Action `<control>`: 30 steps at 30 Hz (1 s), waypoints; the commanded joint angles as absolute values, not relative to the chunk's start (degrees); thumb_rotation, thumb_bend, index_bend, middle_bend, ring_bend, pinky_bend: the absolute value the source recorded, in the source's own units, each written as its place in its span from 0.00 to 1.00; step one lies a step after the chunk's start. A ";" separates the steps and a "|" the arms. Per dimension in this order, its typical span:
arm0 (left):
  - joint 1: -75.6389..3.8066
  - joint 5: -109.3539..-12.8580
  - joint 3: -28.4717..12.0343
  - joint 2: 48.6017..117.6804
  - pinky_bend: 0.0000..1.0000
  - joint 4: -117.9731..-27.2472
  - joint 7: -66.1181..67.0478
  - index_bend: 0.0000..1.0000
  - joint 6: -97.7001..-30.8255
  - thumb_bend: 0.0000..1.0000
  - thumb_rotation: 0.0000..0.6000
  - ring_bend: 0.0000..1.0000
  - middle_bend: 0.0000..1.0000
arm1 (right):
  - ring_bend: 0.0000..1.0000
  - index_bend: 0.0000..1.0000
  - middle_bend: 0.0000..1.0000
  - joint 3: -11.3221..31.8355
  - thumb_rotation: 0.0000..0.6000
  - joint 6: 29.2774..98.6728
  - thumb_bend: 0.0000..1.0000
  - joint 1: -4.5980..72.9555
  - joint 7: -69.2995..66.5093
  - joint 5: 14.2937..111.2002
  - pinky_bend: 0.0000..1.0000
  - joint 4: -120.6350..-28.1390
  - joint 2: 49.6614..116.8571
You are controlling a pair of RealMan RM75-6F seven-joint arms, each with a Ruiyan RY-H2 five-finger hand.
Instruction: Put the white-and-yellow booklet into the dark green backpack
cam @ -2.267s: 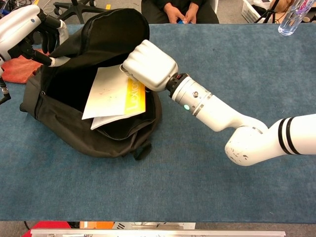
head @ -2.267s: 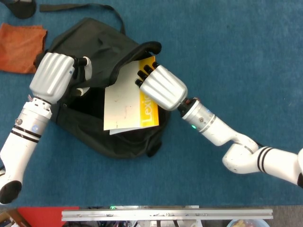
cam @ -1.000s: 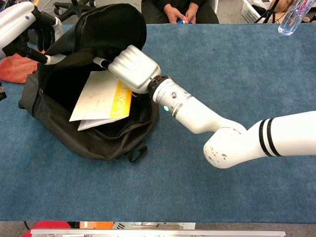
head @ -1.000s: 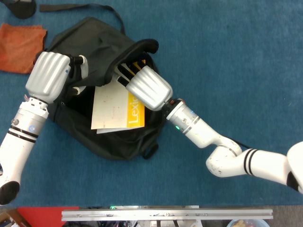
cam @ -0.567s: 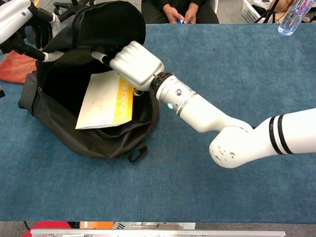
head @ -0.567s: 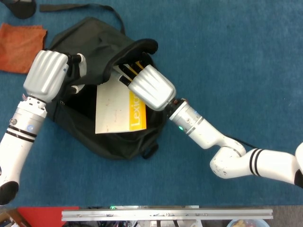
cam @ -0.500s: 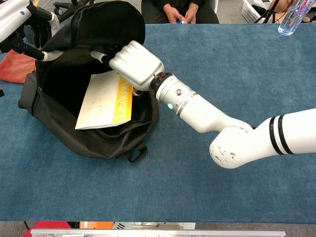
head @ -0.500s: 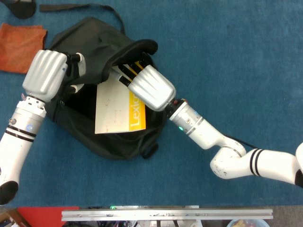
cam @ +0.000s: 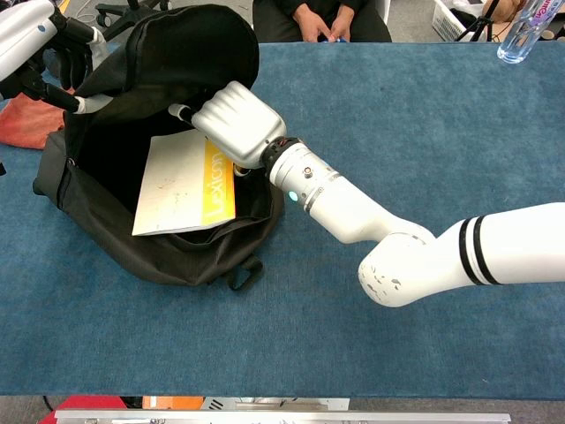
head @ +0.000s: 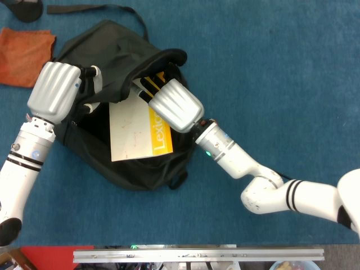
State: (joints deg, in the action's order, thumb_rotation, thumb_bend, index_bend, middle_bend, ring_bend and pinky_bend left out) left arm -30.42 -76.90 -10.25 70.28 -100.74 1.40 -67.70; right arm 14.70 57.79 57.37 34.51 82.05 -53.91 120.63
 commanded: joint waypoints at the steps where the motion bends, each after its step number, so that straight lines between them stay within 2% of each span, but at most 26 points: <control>1: -30.42 -76.65 -10.33 70.22 0.64 -100.72 1.38 0.66 -67.61 0.29 1.00 0.65 0.69 | 0.23 0.17 0.30 14.65 1.00 57.76 0.00 57.86 33.98 82.22 0.47 -52.56 121.42; 7: -30.49 -76.27 -10.38 70.29 0.64 -100.36 1.51 0.66 -67.38 0.29 1.00 0.65 0.69 | 0.23 0.17 0.31 14.06 1.00 58.67 0.00 57.59 32.42 83.14 0.48 -54.12 120.18; 18: -30.49 -76.08 -10.17 70.41 0.64 -99.22 1.10 0.66 -66.90 0.29 1.00 0.65 0.69 | 0.25 0.17 0.33 11.21 1.00 60.17 0.00 53.66 34.01 84.83 0.49 -70.21 106.98; 23: -30.25 -76.19 -9.93 70.13 0.64 -99.02 0.18 0.66 -66.71 0.29 1.00 0.65 0.69 | 0.28 0.18 0.35 8.90 1.00 62.76 0.00 50.26 32.26 86.78 0.52 -80.37 98.31; 30: -29.68 -77.26 -8.78 69.67 0.64 -98.51 -0.80 0.66 -66.44 0.29 1.00 0.64 0.69 | 0.35 0.27 0.40 6.12 1.00 70.38 0.00 43.64 26.45 90.87 0.58 -93.75 83.63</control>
